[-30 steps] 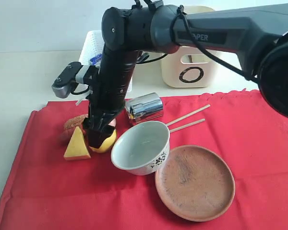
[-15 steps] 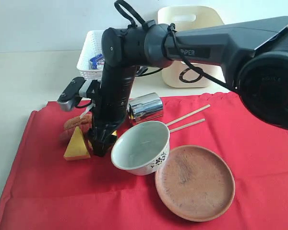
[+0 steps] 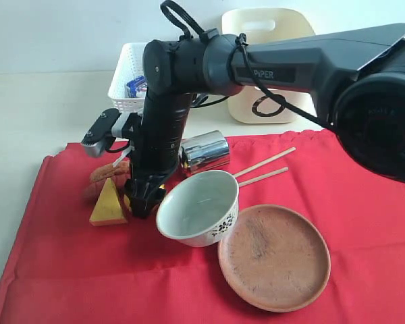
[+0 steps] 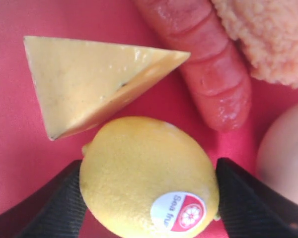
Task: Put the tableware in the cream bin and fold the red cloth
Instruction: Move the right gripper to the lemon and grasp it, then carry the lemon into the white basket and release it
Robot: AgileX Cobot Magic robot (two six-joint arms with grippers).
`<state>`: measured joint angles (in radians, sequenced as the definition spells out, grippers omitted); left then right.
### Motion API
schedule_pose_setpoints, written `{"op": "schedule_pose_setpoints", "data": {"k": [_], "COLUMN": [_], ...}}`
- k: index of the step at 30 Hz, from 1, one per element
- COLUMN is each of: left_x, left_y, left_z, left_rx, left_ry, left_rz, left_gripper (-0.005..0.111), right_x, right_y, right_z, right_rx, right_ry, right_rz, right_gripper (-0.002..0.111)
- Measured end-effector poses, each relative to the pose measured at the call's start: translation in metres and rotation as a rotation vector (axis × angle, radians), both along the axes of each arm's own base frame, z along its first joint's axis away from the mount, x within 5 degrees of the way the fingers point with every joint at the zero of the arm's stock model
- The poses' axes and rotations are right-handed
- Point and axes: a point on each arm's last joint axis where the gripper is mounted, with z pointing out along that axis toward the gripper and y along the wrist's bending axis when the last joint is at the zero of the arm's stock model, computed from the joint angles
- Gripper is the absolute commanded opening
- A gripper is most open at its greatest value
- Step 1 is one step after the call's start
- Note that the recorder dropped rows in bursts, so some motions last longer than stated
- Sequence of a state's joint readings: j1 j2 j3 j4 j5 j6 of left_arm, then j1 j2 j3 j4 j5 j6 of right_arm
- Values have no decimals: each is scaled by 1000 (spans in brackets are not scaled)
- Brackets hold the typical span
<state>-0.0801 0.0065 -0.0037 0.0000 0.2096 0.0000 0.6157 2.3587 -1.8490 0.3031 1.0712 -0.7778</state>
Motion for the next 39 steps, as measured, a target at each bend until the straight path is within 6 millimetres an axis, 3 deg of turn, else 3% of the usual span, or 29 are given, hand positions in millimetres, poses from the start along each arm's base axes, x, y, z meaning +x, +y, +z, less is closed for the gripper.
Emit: {"op": "schedule_pose_setpoints", "data": {"k": [7, 14, 19, 24, 30, 39], "left_x": [0, 0, 0, 0, 0, 0], "left_y": [0, 0, 0, 0, 0, 0], "left_z": [0, 0, 0, 0, 0, 0], "left_rx": [0, 0, 0, 0, 0, 0], "left_ry": [0, 0, 0, 0, 0, 0], "left_rz": [0, 0, 0, 0, 0, 0], "left_gripper": [0, 0, 0, 0, 0, 0], "right_x": [0, -3, -5, 17, 33, 72], "right_y": [0, -2, -2, -3, -4, -37], "right_z": [3, 55, 61, 66, 86, 104], "right_rx": [4, 71, 77, 87, 161, 303], "right_ry": [-5, -92, -88, -261, -341, -428], "right_rz": [0, -2, -19, -240, -354, -639], "right_gripper": [0, 0, 0, 0, 0, 0]}}
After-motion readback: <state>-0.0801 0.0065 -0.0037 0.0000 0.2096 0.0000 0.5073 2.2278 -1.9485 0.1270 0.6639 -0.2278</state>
